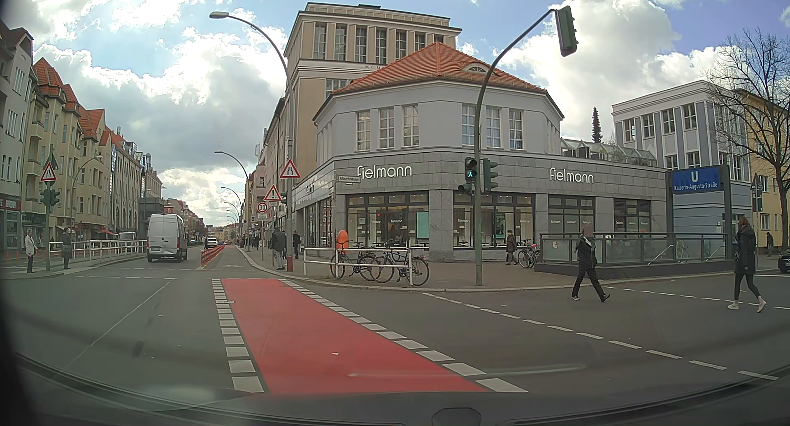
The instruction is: Follow the waypoints while adhering to traffic rules and regulations
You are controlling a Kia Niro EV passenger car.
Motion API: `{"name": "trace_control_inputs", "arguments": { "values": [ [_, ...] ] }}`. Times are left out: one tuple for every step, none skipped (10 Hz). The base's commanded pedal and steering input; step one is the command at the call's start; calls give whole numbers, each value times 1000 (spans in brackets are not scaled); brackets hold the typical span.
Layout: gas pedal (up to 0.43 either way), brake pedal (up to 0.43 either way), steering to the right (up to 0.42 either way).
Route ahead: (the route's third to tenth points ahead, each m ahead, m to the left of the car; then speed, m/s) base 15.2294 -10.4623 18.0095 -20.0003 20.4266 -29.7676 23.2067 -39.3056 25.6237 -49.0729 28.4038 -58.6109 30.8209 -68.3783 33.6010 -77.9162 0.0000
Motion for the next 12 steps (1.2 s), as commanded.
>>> {"name": "trace_control_inputs", "arguments": {
  "values": [
    [0,280,602],
    [0,280,602],
    [0,280,602],
    [0,280,602],
    [0,287,602],
    [0,280,602],
    [0,287,602],
    [0,280,602],
    [0,280,602],
    [0,280,602],
    [0,268,602],
    [0,238,602]
  ]
}}
